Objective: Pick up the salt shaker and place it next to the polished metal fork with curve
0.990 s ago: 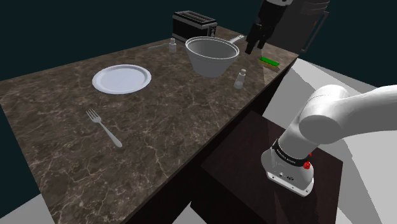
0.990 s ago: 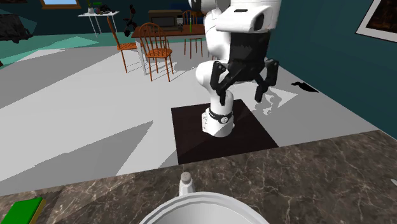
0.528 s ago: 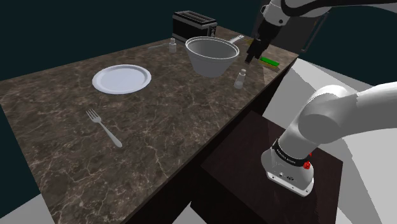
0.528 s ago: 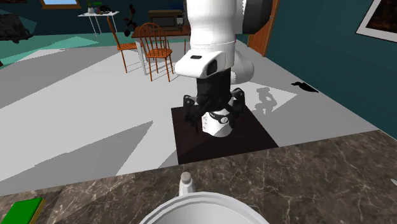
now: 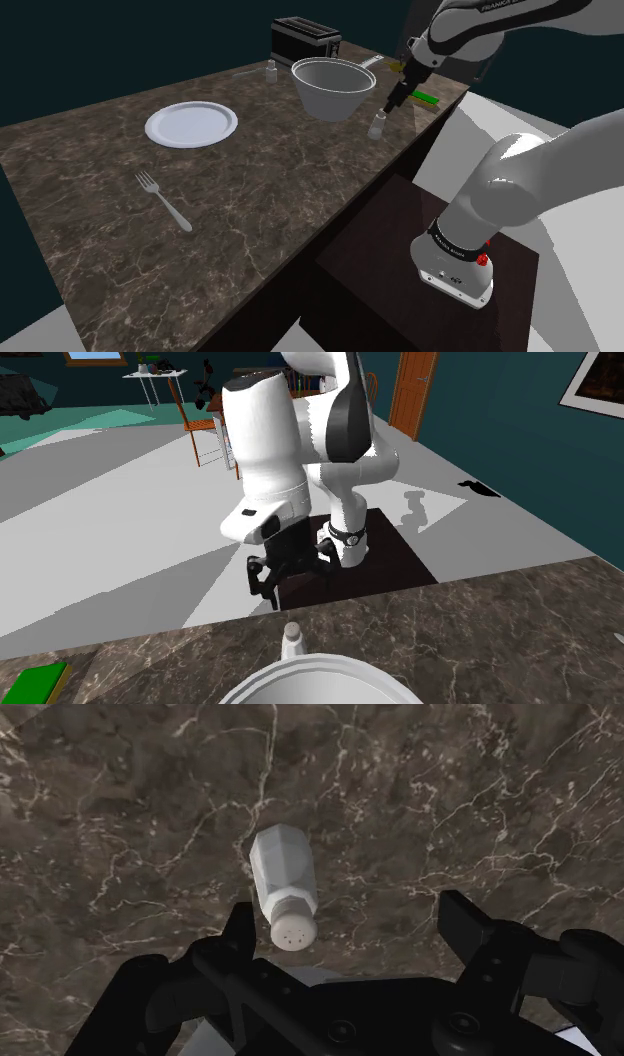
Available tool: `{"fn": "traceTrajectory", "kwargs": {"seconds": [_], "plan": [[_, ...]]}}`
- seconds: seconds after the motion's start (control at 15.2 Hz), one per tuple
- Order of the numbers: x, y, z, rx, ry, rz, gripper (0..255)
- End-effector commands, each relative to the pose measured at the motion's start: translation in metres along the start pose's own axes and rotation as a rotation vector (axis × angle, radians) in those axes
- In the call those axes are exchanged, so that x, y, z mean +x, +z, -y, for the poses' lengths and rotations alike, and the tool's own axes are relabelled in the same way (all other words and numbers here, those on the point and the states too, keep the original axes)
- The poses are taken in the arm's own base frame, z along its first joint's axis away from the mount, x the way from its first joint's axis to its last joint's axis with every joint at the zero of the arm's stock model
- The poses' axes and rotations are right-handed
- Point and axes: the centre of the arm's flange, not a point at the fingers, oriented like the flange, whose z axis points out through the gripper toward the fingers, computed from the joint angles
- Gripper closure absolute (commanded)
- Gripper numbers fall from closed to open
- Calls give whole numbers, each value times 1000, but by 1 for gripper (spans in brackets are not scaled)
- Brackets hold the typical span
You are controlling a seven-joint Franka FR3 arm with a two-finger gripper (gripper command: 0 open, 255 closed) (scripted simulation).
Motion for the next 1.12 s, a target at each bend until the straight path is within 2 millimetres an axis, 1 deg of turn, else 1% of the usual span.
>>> {"fn": "traceTrajectory", "kwargs": {"seconds": [0.0, 0.07, 0.13, 0.59, 0.66, 1.06], "plan": [[2, 17, -22, 11, -13, -18, 0], [2, 27, -33, 19, -18, -25, 0], [3, 31, -37, 22, -20, -29, 0], [4, 68, -36, 22, -20, -29, 0], [4, 71, -36, 22, -20, -29, 0], [4, 71, -36, 22, -20, -29, 0]]}}
